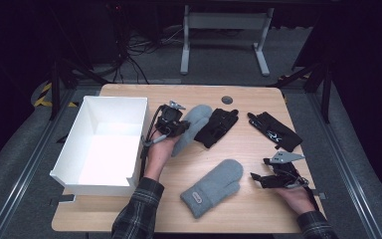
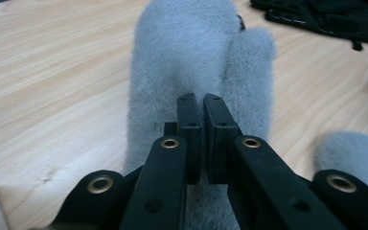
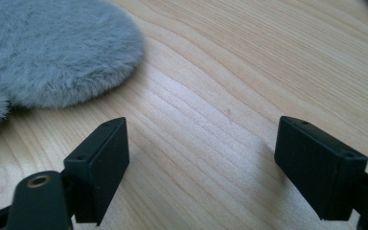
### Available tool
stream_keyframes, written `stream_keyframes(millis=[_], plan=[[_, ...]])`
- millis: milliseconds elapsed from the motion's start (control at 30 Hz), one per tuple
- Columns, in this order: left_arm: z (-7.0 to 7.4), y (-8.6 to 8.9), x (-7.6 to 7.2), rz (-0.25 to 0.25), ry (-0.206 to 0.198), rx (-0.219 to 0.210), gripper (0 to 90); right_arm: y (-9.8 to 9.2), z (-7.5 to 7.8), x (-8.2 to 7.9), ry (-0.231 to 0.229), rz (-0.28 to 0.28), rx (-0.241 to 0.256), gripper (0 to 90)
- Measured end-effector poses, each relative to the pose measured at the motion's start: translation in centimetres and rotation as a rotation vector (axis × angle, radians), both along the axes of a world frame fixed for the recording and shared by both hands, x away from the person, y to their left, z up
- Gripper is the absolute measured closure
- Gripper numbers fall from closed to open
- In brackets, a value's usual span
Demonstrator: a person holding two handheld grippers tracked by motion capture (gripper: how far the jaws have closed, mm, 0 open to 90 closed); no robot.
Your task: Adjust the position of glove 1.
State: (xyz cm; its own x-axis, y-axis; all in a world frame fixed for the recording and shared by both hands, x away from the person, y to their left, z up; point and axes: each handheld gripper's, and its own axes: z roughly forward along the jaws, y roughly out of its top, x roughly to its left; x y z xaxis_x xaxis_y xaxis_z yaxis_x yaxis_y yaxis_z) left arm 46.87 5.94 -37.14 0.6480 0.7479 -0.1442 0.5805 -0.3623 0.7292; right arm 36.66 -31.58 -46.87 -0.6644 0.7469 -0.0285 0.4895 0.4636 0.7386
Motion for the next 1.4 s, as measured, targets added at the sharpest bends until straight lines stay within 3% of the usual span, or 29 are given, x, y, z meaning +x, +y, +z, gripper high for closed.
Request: stream_keyframes(millis=[400,733,1067,1400], plan=[[0.9,-1.4,-3.7,-0.113,-0.010,-0.017,87.5,0.0,0.0,0.0,0.000,0.002,-0.001,20.0],[1.2,-2.2,-7.3,-0.155,-0.017,-0.014,87.4,0.0,0.0,0.0,0.000,0.003,0.000,19.9],[0.7,-4.0,-10.8,-0.208,-0.009,0.016,87.4,0.0,0.0,0.0,0.000,0.003,0.000,19.9],[-0.9,-5.9,-12.7,-0.233,0.028,0.041,87.4,0.0,0.0,0.0,-0.002,0.003,-0.001,19.9]])
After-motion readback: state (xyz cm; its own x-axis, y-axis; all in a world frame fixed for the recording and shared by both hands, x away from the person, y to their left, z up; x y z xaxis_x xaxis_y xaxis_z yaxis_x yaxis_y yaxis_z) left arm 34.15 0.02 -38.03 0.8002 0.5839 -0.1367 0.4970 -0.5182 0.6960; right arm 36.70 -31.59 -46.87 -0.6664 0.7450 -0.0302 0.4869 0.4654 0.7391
